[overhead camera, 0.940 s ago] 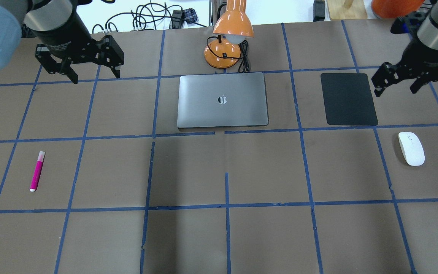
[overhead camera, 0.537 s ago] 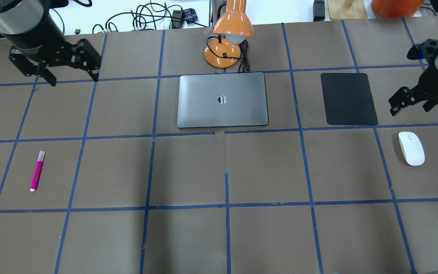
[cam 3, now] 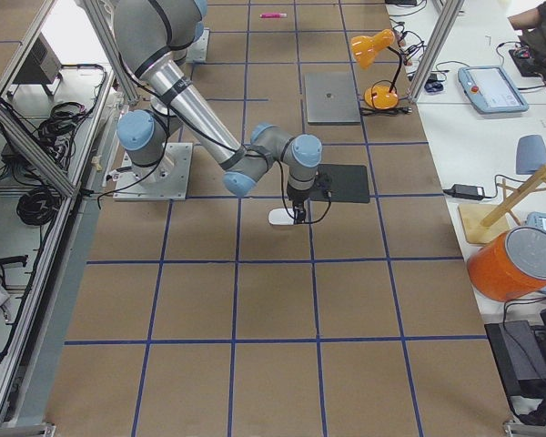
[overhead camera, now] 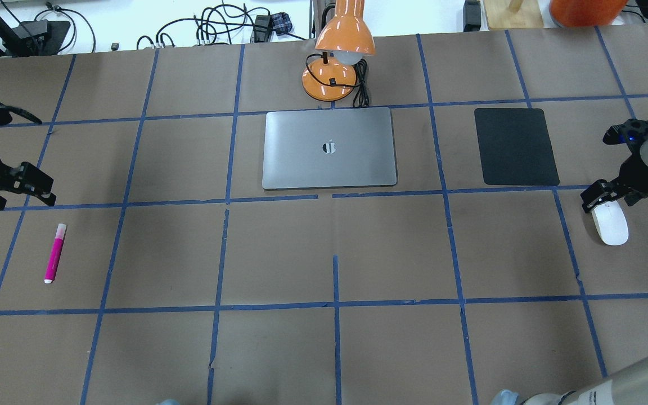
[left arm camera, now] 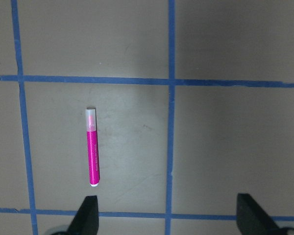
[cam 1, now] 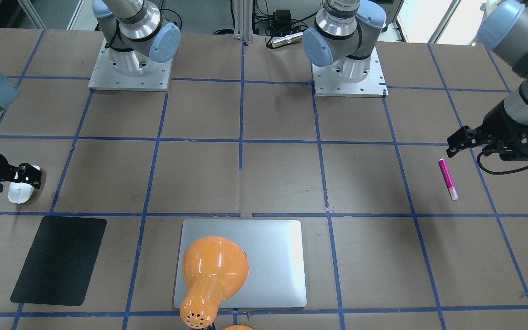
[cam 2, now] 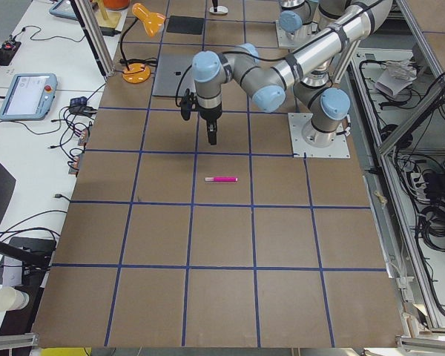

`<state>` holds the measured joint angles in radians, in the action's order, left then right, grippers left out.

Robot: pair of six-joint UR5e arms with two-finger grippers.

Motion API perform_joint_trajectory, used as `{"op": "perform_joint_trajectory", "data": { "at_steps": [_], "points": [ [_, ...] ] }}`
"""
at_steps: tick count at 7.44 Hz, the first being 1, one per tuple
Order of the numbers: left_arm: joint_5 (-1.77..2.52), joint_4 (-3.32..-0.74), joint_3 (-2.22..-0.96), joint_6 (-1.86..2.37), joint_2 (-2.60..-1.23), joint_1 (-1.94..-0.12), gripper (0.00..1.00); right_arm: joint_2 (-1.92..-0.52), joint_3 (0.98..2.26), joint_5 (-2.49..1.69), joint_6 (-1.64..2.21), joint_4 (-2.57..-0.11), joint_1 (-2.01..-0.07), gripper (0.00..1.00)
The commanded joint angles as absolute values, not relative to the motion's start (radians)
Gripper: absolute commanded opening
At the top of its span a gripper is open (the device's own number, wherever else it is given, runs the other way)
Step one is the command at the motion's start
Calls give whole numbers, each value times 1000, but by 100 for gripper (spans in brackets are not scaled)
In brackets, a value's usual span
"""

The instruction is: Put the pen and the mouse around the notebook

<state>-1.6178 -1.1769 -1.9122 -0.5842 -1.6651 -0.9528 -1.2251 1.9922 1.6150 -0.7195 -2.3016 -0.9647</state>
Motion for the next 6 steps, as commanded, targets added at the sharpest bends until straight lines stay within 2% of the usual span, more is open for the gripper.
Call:
{"op": "perform_joint_trajectory", "data": {
  "at_steps": [1,3,5,6],
  "points": [
    [-1621,-917,-2055,-761,-1777,-831,100,-1223,2008,1621,-723,-2295,-959,100],
    [-1624,-879,-2086,-715,-1862,-807,79,-1224,2028,1626,-721,-2310,-959,100],
    [-1621,-867,-2088,-653,-1882,-810,80,-1224,2026,1657,-748,-2307,-959,66],
    [-1621,-841,-2088,-657,-1891,-810,68,-1227,2019,1660,-755,-2306,-959,42]
  ]
}}
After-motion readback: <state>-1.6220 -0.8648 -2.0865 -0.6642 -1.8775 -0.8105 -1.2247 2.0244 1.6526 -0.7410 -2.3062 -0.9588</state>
